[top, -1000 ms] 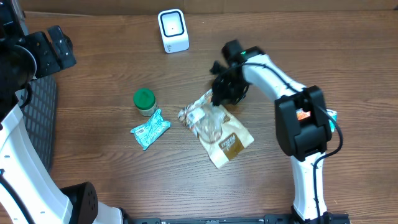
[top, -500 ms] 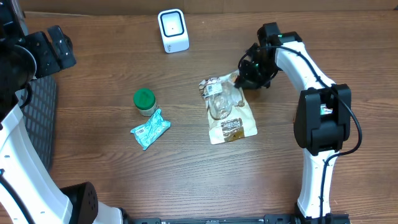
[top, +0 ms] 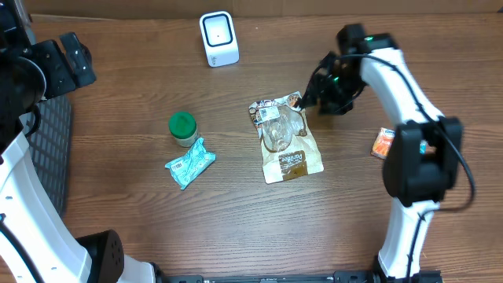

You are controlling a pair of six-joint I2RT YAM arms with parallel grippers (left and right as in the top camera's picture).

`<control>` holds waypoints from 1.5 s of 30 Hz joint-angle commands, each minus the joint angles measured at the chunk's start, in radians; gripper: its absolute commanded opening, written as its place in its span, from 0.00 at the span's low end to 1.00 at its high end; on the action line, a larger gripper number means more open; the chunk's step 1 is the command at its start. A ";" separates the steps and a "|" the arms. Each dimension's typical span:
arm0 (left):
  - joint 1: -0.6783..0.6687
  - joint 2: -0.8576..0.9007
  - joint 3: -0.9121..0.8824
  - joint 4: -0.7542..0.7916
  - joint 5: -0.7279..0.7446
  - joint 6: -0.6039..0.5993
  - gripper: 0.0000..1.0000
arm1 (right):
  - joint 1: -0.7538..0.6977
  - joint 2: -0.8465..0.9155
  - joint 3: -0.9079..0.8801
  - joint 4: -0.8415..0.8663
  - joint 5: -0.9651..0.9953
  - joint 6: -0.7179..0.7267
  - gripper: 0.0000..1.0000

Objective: Scan the item barcode

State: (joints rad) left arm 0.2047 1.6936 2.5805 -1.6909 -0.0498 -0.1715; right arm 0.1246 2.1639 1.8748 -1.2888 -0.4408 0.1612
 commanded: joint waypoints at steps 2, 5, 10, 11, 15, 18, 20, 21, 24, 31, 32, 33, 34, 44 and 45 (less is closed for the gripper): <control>0.005 0.008 0.008 0.002 -0.009 0.023 1.00 | -0.039 -0.174 0.019 -0.026 0.000 -0.061 0.58; 0.004 0.008 0.008 0.002 -0.009 0.023 0.99 | -0.052 -0.203 0.019 -0.038 0.022 -0.061 0.63; 0.004 0.008 0.008 0.002 0.001 0.011 1.00 | -0.057 -0.206 0.015 -0.060 0.090 -0.062 0.67; 0.004 0.008 0.008 0.003 0.012 -0.002 1.00 | -0.057 -0.206 0.015 -0.060 0.094 -0.062 0.67; 0.004 0.008 0.008 0.009 0.126 -0.103 1.00 | -0.057 -0.206 0.015 -0.060 0.097 -0.062 0.74; 0.004 0.008 0.008 0.010 0.225 -0.174 0.99 | -0.057 -0.206 0.015 -0.060 0.105 -0.063 0.81; 0.004 0.008 0.008 0.013 0.285 -0.186 1.00 | -0.057 -0.206 0.015 -0.060 0.108 -0.063 0.85; 0.004 0.008 0.008 0.027 0.300 -0.186 1.00 | -0.057 -0.206 0.015 -0.060 0.108 -0.063 0.86; 0.004 0.011 0.008 0.033 0.354 -0.184 0.92 | -0.057 -0.206 0.015 -0.060 0.107 -0.063 0.88; -0.066 0.053 -0.013 0.002 0.367 -0.192 0.04 | -0.057 -0.206 0.011 -0.044 0.107 -0.062 0.98; -0.092 0.063 -0.021 0.002 0.361 -0.192 0.04 | -0.057 -0.206 0.010 -0.043 0.107 -0.062 0.99; -0.113 0.072 -0.027 0.002 0.355 -0.192 0.04 | -0.057 -0.204 0.010 -0.043 0.107 -0.062 0.99; -0.135 0.084 -0.033 0.002 0.351 -0.191 0.04 | -0.057 -0.204 0.010 -0.042 0.107 -0.062 1.00; -0.400 0.219 -0.139 0.041 0.263 -0.188 0.04 | -0.057 -0.204 0.010 -0.018 0.107 -0.061 1.00; -0.429 0.230 -0.163 0.062 0.255 -0.192 0.04 | -0.057 -0.204 0.010 -0.018 0.107 -0.061 1.00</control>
State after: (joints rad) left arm -0.1493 1.8896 2.4672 -1.6573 0.2539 -0.3458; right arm 0.0677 1.9572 1.8839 -1.3098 -0.3355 0.1040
